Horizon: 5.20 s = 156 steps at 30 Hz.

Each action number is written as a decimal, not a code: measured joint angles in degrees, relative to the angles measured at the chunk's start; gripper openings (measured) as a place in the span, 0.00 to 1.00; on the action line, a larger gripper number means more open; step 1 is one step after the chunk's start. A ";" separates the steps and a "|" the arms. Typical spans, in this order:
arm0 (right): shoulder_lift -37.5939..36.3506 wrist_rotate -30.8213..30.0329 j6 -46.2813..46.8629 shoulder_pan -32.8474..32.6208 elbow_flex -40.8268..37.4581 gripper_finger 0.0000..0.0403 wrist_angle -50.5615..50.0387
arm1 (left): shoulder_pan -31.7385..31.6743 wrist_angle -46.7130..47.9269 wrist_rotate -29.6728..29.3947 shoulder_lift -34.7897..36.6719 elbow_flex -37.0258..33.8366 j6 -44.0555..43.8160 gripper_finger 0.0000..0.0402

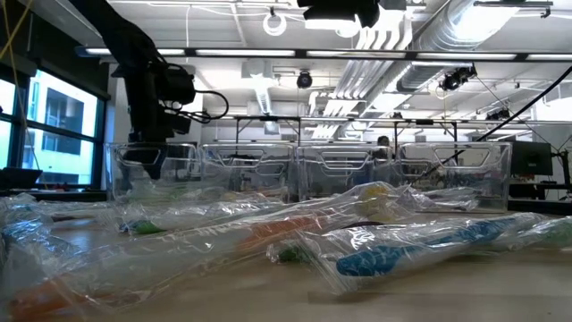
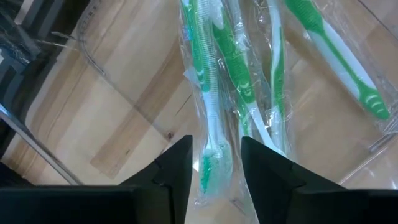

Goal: Pick & Place Toothbrushes
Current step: Put the blue toothbrush into the middle right transparent bin

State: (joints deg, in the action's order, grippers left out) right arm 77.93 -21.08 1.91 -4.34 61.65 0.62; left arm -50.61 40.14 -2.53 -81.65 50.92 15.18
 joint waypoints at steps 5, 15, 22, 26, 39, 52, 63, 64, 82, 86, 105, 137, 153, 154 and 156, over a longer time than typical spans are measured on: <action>0.00 0.00 0.00 0.00 0.00 0.44 0.00 | 0.00 -0.15 -0.01 0.00 0.00 0.00 0.33; 0.00 0.01 0.00 -0.01 0.00 0.44 0.00 | 0.02 -10.86 4.14 2.30 0.00 11.49 0.33; 0.00 0.02 -0.03 0.00 0.02 0.44 0.00 | 1.19 -13.58 7.55 13.35 0.02 16.60 0.33; 0.00 0.00 -0.07 0.00 0.00 0.44 -0.02 | 5.15 -12.84 7.08 21.35 0.02 17.68 0.33; 0.00 0.20 1.42 0.00 0.00 0.44 -0.22 | 26.11 -8.51 -2.23 39.10 0.02 18.69 0.33; 0.00 0.20 1.38 0.00 0.00 0.44 -0.31 | 42.32 12.02 -18.19 43.24 0.00 -5.72 0.33; 0.01 0.20 1.33 0.00 0.00 0.44 -0.47 | 57.06 27.87 -26.30 42.63 -4.11 -35.16 0.33; 0.02 0.20 1.32 0.00 0.00 0.44 -0.48 | 57.86 27.98 -25.93 42.82 -5.51 -37.43 0.33; 0.02 0.20 1.33 0.00 0.00 0.44 -0.62 | 61.92 22.98 -16.80 40.07 -12.04 -51.76 0.33; 0.02 0.22 1.33 0.00 0.00 0.44 -1.03 | 61.92 22.97 -15.02 38.28 -12.04 -57.94 0.33; 0.02 0.22 1.34 0.00 0.00 0.44 -3.29 | 61.88 17.32 -6.12 33.00 -12.04 -54.39 0.33; 0.10 0.22 2.82 0.00 0.00 0.44 -4.32 | 61.84 8.36 -3.25 18.71 -15.89 -47.29 0.33; 0.22 0.24 2.90 0.00 0.00 0.44 -7.86 | 61.86 7.35 -1.43 18.71 -15.89 -53.16 0.48; 0.24 0.23 2.89 0.00 0.00 0.44 -8.01 | 61.86 7.04 -1.67 18.71 -15.89 -53.85 0.50; 0.24 0.24 2.89 0.00 0.00 0.44 -7.85 | 61.86 6.33 -2.77 18.71 -15.89 -56.47 0.52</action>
State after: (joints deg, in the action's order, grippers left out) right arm 78.17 -20.85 4.80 -4.34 61.65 -7.23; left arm 11.25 46.47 -5.30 -62.94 35.03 -41.29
